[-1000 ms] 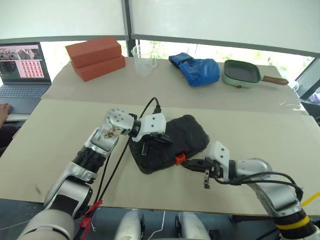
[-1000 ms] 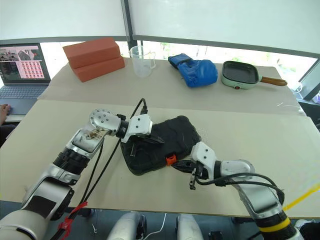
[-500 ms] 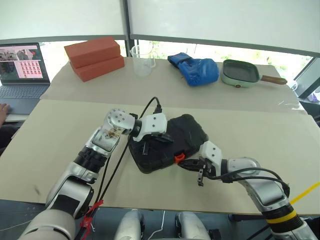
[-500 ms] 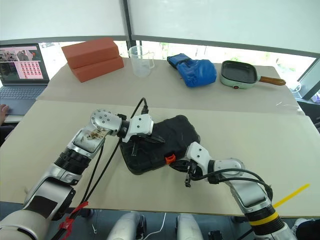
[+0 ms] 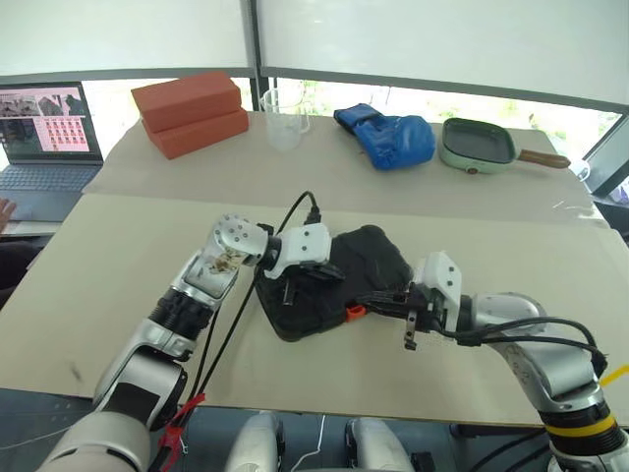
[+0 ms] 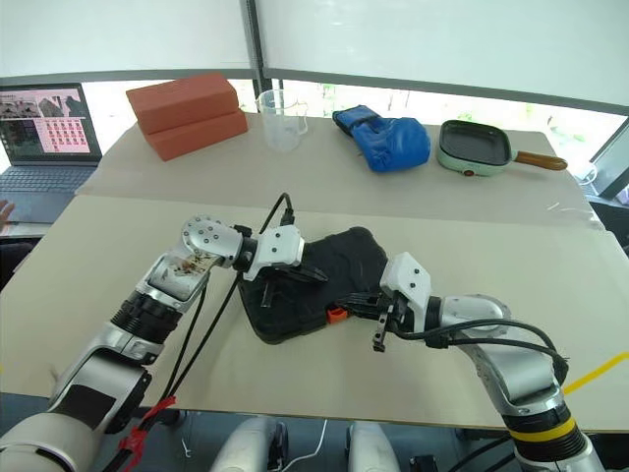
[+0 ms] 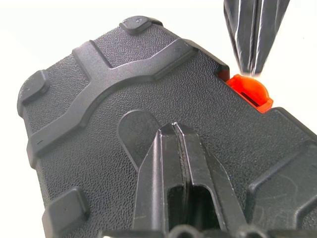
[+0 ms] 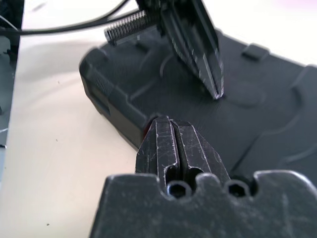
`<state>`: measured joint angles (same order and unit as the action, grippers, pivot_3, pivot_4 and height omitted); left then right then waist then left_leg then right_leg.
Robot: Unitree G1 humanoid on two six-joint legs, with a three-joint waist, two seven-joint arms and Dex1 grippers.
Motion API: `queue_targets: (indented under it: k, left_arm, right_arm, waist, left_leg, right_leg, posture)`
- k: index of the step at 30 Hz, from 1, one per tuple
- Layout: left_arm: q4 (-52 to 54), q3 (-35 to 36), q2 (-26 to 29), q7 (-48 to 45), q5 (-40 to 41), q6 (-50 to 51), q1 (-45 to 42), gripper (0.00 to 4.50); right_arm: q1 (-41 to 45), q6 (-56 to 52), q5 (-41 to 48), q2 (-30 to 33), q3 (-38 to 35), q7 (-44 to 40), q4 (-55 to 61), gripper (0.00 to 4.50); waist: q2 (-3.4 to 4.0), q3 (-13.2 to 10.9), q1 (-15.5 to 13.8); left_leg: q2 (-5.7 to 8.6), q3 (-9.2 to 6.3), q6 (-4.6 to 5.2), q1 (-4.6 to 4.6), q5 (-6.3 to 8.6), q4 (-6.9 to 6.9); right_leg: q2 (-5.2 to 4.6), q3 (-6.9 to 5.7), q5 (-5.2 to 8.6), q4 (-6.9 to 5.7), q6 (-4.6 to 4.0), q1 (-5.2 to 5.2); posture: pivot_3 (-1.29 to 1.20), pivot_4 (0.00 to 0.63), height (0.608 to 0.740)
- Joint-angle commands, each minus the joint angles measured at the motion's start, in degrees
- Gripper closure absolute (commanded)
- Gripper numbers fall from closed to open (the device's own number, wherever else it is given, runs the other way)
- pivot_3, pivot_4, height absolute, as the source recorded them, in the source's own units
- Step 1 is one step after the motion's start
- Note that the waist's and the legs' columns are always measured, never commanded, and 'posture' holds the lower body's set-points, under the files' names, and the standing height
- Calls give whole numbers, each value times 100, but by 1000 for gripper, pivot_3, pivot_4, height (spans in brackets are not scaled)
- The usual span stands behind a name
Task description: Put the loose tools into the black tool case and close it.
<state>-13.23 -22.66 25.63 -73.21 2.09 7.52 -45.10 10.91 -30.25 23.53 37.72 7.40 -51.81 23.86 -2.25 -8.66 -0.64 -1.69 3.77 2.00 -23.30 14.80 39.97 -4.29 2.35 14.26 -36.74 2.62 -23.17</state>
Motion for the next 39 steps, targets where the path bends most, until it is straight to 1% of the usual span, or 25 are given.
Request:
queue_targets:
  k: [1,6,13,17,22,27,29,33,36,39]
  left_arm:
    - [-151,-191,6,-65,-182,25,26,4482]
    - [-175,-187,5,-56,-191,-4,30,4482]
    - [-190,-188,0,-46,-199,-20,36,4482]
    - [-199,-198,-14,-44,-203,-28,27,4482]
    - [-210,-197,-22,-40,-204,-38,19,4482]
    - [-228,-189,-27,-40,-203,-42,6,4482]
    - [-235,-188,-25,-37,-210,-49,4,4482]
    - [-213,-192,-10,-41,-217,-46,30,4482]
    - [-214,-201,-3,-47,-224,-57,49,4482]
    - [-211,-209,-2,-66,-218,-56,47,4482]
  right_arm:
    - [-64,36,-160,178,121,-65,128,4500]
    - [-282,70,-99,288,25,-90,233,4500]
    - [-266,-4,87,290,-196,6,323,4500]
    - [-88,-265,377,131,-291,117,406,4500]
    - [107,-321,117,119,-48,233,261,4500]
    - [192,-147,-348,196,270,257,-102,4500]
    - [82,-85,-115,180,78,129,79,4500]
    - [-323,-252,685,163,-569,-19,545,4500]
    - [-854,-127,712,390,-633,-244,736,4500]
    - [-1043,30,372,454,-404,-173,617,4500]
  waist:
    - [0,0,-1]
    - [-1,1,-3]
    - [-1,1,-1]
    - [-1,1,-1]
    - [-1,1,-7]
    - [-1,2,0]
    - [-3,3,0]
    - [-3,3,-12]
    - [-3,3,-8]
    - [-3,3,-1]
  left_leg:
    - [0,0,0,0,0,0]
    - [-1,-1,0,2,0,0]
    - [-1,-1,0,2,0,0]
    - [-2,-1,0,2,0,0]
    - [-2,-2,0,1,0,-1]
    - [-1,-1,0,1,0,-1]
    - [-1,-2,0,3,0,-1]
    - [-1,-3,0,-1,0,-1]
    - [-2,-4,2,-3,1,-2]
    - [-3,-4,2,1,1,-3]
  right_leg:
    - [0,0,0,0,0,0]
    - [0,-1,0,1,1,3]
    - [0,0,0,0,1,3]
    - [1,-1,0,0,0,2]
    - [0,-1,0,1,0,2]
    - [-1,-1,0,2,0,1]
    - [2,-1,0,2,0,4]
    - [-1,-2,1,4,1,3]
    - [-3,-1,1,6,2,2]
    - [-2,-1,1,4,2,4]
  posture:
    - [0,150,738]
    - [0,150,738]
    - [0,150,738]
    - [0,150,738]
    - [0,150,738]
    - [0,150,738]
    - [0,150,738]
    - [0,150,738]
    - [0,150,738]
    - [0,150,738]
